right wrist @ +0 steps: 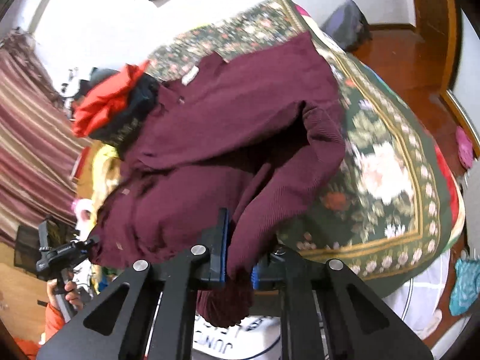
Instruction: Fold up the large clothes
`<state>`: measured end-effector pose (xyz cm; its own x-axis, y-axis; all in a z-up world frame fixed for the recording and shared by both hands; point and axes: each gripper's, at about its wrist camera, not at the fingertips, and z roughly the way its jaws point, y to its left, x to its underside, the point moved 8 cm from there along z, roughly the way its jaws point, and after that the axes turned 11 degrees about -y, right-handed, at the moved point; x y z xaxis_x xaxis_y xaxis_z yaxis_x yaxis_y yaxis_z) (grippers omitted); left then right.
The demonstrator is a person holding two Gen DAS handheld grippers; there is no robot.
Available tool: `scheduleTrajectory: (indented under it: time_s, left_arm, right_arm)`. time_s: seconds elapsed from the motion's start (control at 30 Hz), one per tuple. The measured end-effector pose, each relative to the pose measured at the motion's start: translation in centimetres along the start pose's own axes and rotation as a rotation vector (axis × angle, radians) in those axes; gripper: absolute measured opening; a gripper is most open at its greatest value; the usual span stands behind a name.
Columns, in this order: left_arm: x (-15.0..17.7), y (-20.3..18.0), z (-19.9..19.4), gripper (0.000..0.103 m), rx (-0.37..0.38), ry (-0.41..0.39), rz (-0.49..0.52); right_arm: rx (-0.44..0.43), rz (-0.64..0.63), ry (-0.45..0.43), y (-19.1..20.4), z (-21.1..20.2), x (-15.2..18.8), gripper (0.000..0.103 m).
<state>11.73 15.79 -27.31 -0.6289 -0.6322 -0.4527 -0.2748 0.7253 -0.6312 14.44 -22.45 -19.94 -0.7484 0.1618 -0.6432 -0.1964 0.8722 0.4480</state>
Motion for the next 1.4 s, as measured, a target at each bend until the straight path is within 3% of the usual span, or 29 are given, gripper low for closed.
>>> scheduleTrajectory:
  time_s: [0.27, 0.43, 0.57, 0.77, 1.03, 1.17, 1.23, 1.27, 1.3, 1.33, 1.4]
  left_arm:
    - [-8.2, -6.0, -2.5, 0.01, 0.128, -0.156, 0.067]
    - [-14.2, -8.9, -1.4, 0.01, 0.16, -0.242, 0.115]
    - [-17.7, -10.2, 1.3, 0.01, 0.117, -0.3, 0.168]
    - [-21.0, -9.5, 7.5, 0.01, 0.03, -0.299, 0.182]
    - [-20.6, -8.6, 13.6, 0.011, -0.126, -0.229, 0.295]
    - [-19.9, -8.8, 13.9, 0.022, -0.146, -0.202, 0.335]
    - [-19.8, -9.1, 13.5, 0.04, -0.141, -0.193, 0.338]
    - [-19.7, -9.2, 13.2, 0.057, -0.143, -0.192, 0.334]
    - [-19.7, -9.4, 12.8, 0.066, -0.147, -0.197, 0.328]
    - [-19.8, -9.6, 12.2, 0.066, -0.144, -0.211, 0.328]
    - [-19.6, -10.3, 11.3, 0.066, -0.14, -0.223, 0.353]
  right_arm:
    - [-0.11, -0.033, -0.142, 2.7, -1.0, -7.7, 0.009]
    - [-0.116, -0.035, -0.2, 2.9, 1.8, -12.6, 0.009]
    - [-0.093, -0.018, -0.208, 2.3, 5.7, -15.9, 0.008]
    - [-0.043, 0.022, -0.176, -0.2, 10.9, -18.8, 0.008]
    - [0.033, 0.026, -0.079, -3.0, 16.8, -18.7, 0.009]
    - [0.044, 0.035, -0.041, -3.4, 17.2, -18.5, 0.01]
    - [0.05, 0.043, -0.012, -3.4, 17.0, -18.4, 0.015]
    - [0.047, 0.048, 0.004, -3.2, 16.5, -18.3, 0.02]
    - [0.042, 0.05, 0.013, -3.0, 16.3, -18.3, 0.026]
    - [0.033, 0.051, 0.019, -2.6, 15.7, -18.3, 0.029]
    - [0.051, 0.034, -0.001, -2.0, 14.6, -18.4, 0.047]
